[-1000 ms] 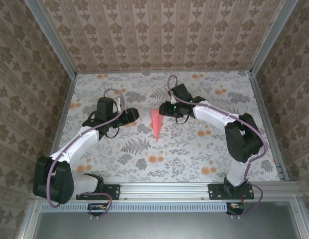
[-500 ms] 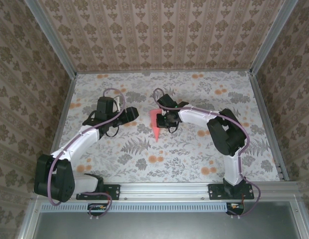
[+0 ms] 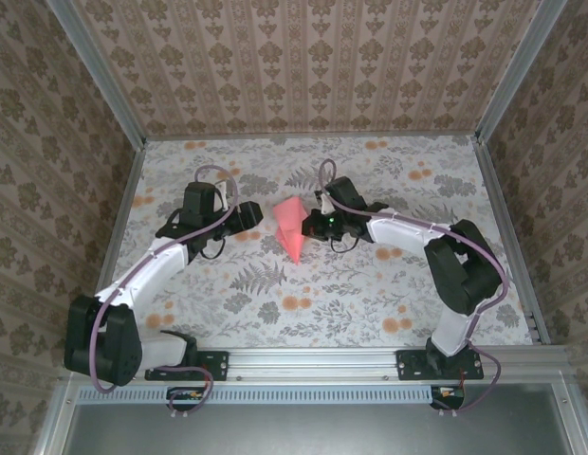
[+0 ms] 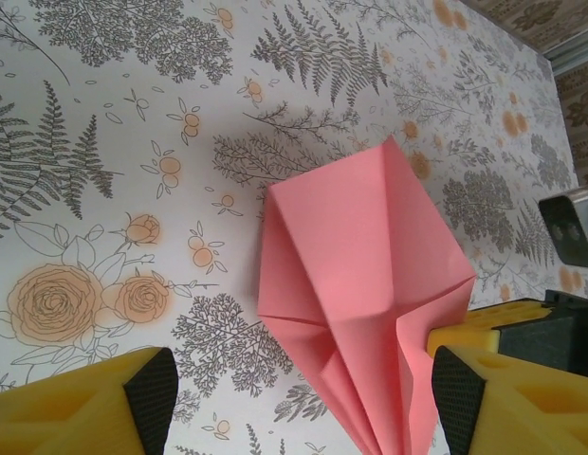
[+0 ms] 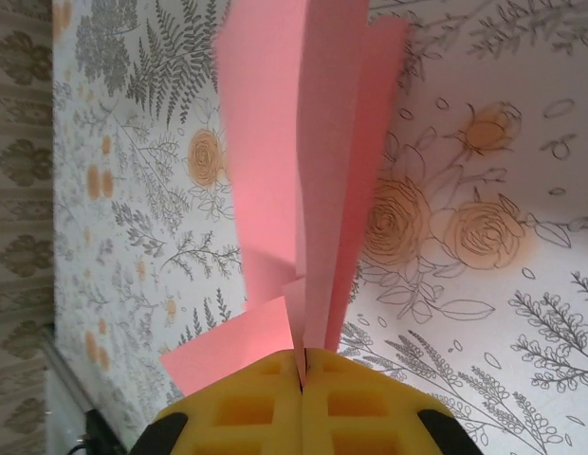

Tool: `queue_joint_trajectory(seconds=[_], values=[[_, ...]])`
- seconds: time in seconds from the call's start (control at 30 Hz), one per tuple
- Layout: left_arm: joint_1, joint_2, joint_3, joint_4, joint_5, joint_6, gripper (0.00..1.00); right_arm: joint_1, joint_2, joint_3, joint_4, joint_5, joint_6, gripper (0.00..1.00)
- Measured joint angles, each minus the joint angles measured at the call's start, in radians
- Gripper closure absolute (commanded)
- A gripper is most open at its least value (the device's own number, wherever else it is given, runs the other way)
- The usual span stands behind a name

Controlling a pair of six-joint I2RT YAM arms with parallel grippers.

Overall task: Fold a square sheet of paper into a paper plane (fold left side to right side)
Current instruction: Turn over the paper plane at the center of the table.

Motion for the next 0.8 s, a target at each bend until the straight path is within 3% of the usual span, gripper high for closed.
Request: queue_joint_trajectory(seconds=[0.13, 0.3, 0.67, 0.8], values=[[0.000, 0.000, 0.004, -0.011, 0.000, 0.005, 0.26, -0.053, 0.022, -0.116, 0.070, -0.026, 0.032, 1.00], [0.000, 0.000, 0.004, -0.014, 0.000, 0.007, 0.25, -0.106, 0.033, -0.192, 0.059, -0.005, 0.019, 0.90], [0.000, 0.000, 0.011, -0.016, 0.001, 0.008, 0.23, -0.116, -0.040, -0.177, -0.101, 0.127, -0.102, 0.69], [0.000, 0.000, 0.018, -0.012, 0.000, 0.016, 0.15, -0.099, -0.112, -0.114, -0.229, 0.207, -0.156, 0.62]])
